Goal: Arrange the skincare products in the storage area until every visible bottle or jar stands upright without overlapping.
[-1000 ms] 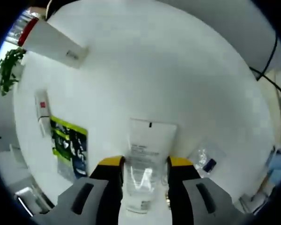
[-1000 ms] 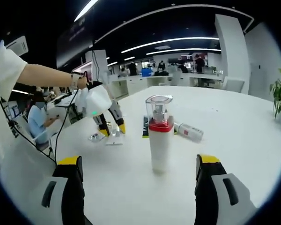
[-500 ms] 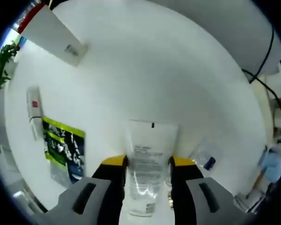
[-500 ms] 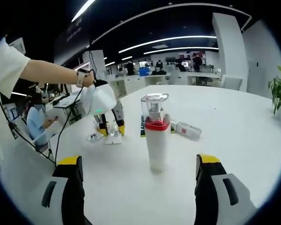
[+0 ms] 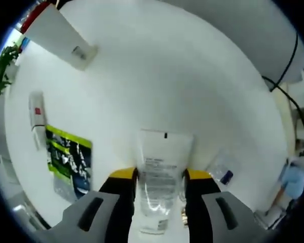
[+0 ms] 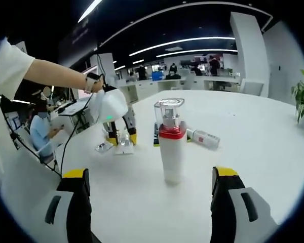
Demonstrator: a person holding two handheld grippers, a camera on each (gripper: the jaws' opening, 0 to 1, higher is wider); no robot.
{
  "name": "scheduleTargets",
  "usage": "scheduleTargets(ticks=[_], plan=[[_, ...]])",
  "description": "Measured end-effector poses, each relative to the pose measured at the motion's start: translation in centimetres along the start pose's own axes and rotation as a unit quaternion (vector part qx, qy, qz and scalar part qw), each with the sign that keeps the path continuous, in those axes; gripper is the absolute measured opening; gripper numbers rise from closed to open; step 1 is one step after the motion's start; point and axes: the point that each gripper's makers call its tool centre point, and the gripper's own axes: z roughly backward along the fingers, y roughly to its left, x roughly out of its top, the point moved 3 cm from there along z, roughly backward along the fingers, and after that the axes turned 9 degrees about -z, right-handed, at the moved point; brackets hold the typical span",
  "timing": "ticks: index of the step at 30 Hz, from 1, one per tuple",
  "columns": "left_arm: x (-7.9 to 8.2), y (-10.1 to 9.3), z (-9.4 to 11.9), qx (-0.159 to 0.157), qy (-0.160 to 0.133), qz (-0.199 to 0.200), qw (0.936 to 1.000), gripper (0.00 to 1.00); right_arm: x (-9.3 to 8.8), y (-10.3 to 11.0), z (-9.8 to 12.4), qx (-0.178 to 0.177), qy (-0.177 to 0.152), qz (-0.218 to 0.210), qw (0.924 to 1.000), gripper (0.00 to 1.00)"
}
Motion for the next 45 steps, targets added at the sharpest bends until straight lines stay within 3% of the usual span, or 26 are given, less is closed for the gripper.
scheduleTargets(ticks=[5,14,18,29,39,45], plan=[[0.4,0.0,-0.1,-0.003,0.017,-0.029,0.9994,0.41,0.1,-0.1,0.0,0.000,-0.002,-0.003,1.0000,1.00],[1.3,-0.1,0.2,-0.009,0.035,-0.048,0.9982,0.39,0.1,0.0,0.0,0.002,-0.001,0.000,1.0000,0.99],[1.1,-0.5,0.2,-0.006,0.038,-0.024,0.9990,0.32,0.1,0.0,0.0,0.003,-0.001,0.000,1.0000,0.97],[1.2,-0.6,0.1,-0.003,0.072,-0.010,0.9973,0.31,0.1,0.1,0.0,0.004,0.003,0.007,1.0000,0.97],[0.5,-1.0,0.4,0.056,0.062,-0.003,0.9965,0.31,0.4,0.2,0.0,0.007,-0.002,0.010,0.9999,0.97],[1.9,-0.6,0.9,0.067,0.028,0.017,0.9972,0.31,0.2,0.4,-0.1,0.011,0.002,0.014,0.9998,0.97]])
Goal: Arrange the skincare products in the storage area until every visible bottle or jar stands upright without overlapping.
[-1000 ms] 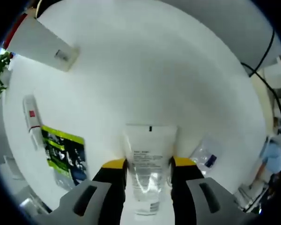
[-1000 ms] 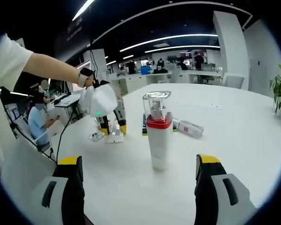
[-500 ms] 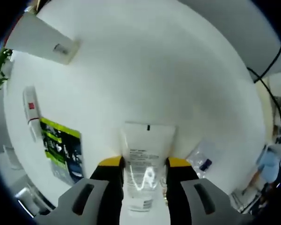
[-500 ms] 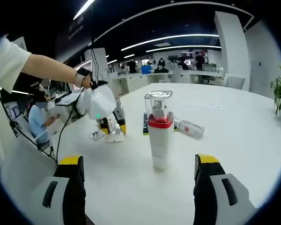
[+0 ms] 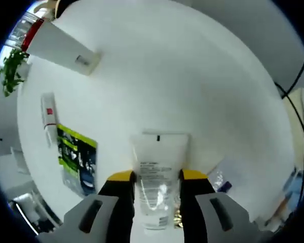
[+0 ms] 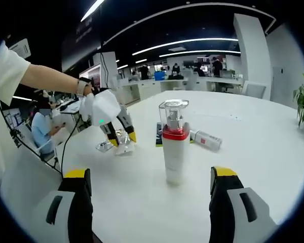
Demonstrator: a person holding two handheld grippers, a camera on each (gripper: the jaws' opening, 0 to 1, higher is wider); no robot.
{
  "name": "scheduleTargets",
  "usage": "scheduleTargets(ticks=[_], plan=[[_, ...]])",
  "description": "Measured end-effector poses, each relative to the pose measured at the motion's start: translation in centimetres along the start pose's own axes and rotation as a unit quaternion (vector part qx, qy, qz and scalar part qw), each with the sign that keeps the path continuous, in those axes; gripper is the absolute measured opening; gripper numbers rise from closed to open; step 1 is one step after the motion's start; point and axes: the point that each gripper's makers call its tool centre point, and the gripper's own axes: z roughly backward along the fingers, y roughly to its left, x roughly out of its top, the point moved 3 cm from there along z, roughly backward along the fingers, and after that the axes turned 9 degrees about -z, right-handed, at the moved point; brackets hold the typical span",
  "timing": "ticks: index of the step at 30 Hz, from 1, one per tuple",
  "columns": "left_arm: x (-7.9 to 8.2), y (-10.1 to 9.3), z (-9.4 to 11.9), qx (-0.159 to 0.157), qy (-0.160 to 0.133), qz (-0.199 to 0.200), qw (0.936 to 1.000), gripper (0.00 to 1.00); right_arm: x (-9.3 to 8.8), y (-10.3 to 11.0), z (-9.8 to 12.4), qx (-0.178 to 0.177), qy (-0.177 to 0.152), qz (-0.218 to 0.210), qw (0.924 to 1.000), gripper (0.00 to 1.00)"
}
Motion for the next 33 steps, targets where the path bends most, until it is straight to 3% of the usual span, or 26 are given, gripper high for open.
scheduleTargets(ticks=[11,17,24,33], plan=[[4.0,1.4,2.2,0.015,-0.110,0.030,0.9934,0.31,-0.1,0.0,0.0,0.001,0.005,0.001,1.0000,0.97],[5.2,1.7,3.2,0.029,-0.137,0.032,0.9897,0.31,-0.4,0.3,-0.2,0.008,0.012,0.002,0.9999,0.96],[5.5,2.2,4.2,0.047,-0.151,0.040,0.9866,0.31,-0.5,0.5,-0.3,0.012,0.016,0.005,0.9998,0.96],[7.1,2.9,6.3,0.069,-0.194,0.066,0.9764,0.31,-0.6,0.7,-0.4,0.015,0.019,0.008,0.9997,0.95]])
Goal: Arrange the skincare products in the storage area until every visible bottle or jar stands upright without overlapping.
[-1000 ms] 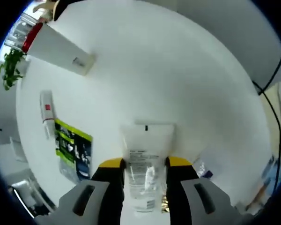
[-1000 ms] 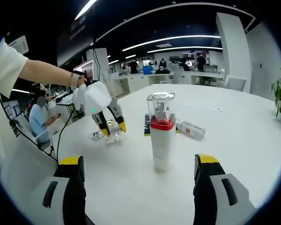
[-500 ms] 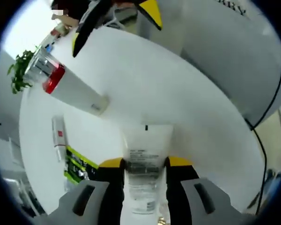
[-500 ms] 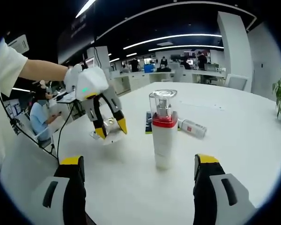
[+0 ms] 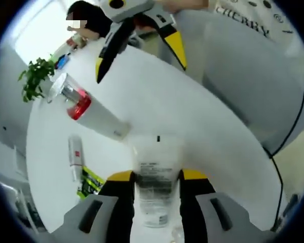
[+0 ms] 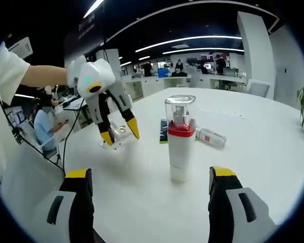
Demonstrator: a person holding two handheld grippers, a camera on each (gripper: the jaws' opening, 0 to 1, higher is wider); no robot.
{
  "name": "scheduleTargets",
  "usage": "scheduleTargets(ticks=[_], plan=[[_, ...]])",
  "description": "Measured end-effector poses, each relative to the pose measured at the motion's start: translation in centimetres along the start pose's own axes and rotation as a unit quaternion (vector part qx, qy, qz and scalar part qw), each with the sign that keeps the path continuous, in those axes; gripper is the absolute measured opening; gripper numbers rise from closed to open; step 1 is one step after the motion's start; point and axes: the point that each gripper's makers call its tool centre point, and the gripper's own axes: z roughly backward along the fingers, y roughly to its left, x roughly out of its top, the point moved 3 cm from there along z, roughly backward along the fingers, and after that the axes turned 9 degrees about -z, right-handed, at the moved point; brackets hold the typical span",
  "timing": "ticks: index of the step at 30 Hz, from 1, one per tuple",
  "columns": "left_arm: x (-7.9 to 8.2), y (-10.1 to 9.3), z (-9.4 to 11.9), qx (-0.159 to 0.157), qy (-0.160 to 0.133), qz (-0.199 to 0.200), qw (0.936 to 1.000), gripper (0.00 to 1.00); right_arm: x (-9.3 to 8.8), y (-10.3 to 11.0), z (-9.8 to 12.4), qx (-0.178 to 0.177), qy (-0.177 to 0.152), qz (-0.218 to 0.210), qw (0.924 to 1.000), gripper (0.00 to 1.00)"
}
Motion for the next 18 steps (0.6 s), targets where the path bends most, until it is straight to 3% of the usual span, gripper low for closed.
scheduleTargets(ticks=[13,18], plan=[[3.4,0.4,0.7,0.039,-0.073,0.035,0.9960,0.31,-0.4,0.3,-0.1,0.007,0.011,0.004,0.9999,0.91],[3.8,0.7,1.1,0.054,-0.097,0.052,0.9925,0.31,-0.5,0.5,-0.1,0.011,0.013,0.009,0.9998,0.89]])
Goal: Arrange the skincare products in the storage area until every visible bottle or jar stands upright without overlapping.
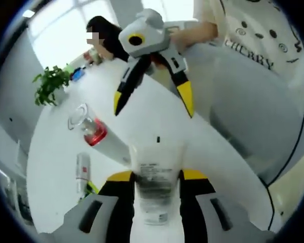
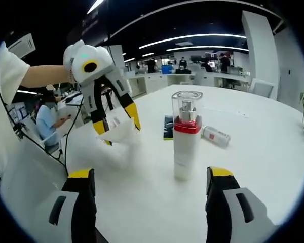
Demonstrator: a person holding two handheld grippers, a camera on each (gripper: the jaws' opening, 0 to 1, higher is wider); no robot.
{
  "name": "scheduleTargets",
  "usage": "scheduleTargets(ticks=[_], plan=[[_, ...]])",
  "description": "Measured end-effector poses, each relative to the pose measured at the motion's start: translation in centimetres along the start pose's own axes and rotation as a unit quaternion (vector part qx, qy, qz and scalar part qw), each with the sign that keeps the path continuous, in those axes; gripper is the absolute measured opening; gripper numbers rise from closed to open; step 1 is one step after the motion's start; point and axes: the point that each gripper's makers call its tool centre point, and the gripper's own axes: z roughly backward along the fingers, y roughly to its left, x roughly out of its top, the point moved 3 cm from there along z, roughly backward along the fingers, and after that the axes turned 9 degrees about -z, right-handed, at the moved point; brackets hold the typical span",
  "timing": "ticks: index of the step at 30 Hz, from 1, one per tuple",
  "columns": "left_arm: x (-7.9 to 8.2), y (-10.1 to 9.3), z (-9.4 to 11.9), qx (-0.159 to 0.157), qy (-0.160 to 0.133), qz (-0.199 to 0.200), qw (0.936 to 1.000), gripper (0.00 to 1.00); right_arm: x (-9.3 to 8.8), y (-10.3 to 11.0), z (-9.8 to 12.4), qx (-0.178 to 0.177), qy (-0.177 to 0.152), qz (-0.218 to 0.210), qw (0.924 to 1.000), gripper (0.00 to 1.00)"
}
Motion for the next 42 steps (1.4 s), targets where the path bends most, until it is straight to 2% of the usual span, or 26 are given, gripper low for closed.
scheduleTargets(ticks=[4,7,11,13,16,21,23,26,30,34,38,42], plan=[[0.5,0.1,0.3,0.011,-0.013,0.010,0.9998,0.31,-0.1,0.2,0.0,0.004,0.002,0.002,1.0000,0.87],[0.9,0.2,0.5,0.022,-0.025,0.019,0.9993,0.31,-0.3,0.7,-0.1,0.017,0.010,0.009,0.9998,0.79],[1.5,0.4,0.9,0.037,-0.054,0.039,0.9971,0.31,-0.4,1.1,-0.3,0.025,0.014,0.015,0.9995,0.80],[1.8,0.5,1.1,0.045,-0.065,0.047,0.9957,0.31,-0.4,1.3,-0.4,0.031,0.016,0.018,0.9992,0.76],[2.2,0.4,1.2,0.056,-0.080,0.058,0.9935,0.31,-0.7,2.3,-0.6,0.063,0.022,0.005,0.9977,0.69],[2.5,0.3,1.3,0.076,-0.099,0.072,0.9895,0.31,-0.7,3.3,-0.8,0.083,0.026,0.022,0.9960,0.62],[2.6,0.2,1.5,0.082,-0.104,0.079,0.9880,0.31,-0.7,3.3,-1.0,0.081,0.027,0.024,0.9961,0.60],[2.9,-0.1,1.8,0.083,-0.113,0.088,0.9862,0.31,-1.0,3.4,-1.1,0.084,0.034,0.030,0.9954,0.58],[3.4,-0.7,1.9,0.080,-0.130,0.097,0.9835,0.31,-1.0,4.3,-1.4,0.109,0.039,0.025,0.9929,0.52],[3.6,-1.0,1.8,0.076,-0.138,0.102,0.9823,0.31,-1.1,4.7,-2.2,0.114,0.064,0.059,0.9897,0.51],[3.9,-1.3,1.7,0.066,-0.142,0.106,0.9819,0.31,-0.5,5.1,-3.1,0.129,0.064,0.067,0.9873,0.49],[4.0,-1.7,1.8,0.065,-0.158,0.116,0.9785,0.31,0.1,5.5,-4.3,0.137,0.059,0.104,0.9834,0.48]])
